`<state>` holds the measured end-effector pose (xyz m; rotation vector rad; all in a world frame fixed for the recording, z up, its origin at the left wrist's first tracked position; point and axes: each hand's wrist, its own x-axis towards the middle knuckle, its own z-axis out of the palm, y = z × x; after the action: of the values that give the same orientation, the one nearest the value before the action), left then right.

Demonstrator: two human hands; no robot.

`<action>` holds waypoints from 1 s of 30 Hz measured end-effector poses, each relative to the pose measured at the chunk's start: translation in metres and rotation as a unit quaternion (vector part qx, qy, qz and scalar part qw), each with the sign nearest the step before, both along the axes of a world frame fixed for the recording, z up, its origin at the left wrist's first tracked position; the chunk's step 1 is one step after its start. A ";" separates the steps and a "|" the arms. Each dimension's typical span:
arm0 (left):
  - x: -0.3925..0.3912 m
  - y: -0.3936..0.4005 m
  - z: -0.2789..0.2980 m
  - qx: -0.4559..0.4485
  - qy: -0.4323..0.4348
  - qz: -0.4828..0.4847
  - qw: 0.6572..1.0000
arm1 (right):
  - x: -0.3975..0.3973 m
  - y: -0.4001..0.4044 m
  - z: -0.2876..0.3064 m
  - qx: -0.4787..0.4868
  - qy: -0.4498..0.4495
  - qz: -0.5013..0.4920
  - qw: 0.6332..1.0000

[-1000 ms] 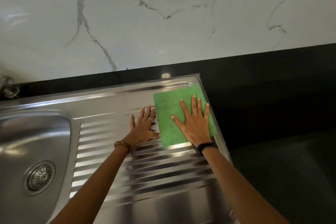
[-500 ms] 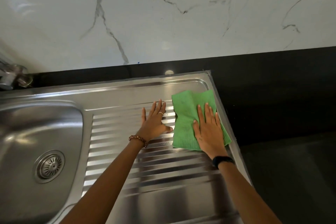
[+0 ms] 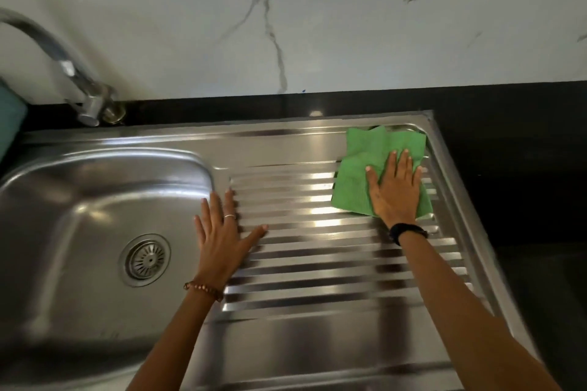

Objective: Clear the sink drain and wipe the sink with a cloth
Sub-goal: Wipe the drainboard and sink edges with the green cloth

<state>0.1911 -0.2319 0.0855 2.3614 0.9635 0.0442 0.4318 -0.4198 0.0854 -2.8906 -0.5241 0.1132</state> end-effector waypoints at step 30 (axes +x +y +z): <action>-0.020 -0.085 0.009 0.082 0.045 -0.005 0.996 | -0.115 0.084 -0.002 0.094 0.008 0.315 0.944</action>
<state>0.1711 -0.3172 0.0945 2.5372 1.0254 0.0144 0.3165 -0.3358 0.0836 -2.4306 -1.3548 0.1668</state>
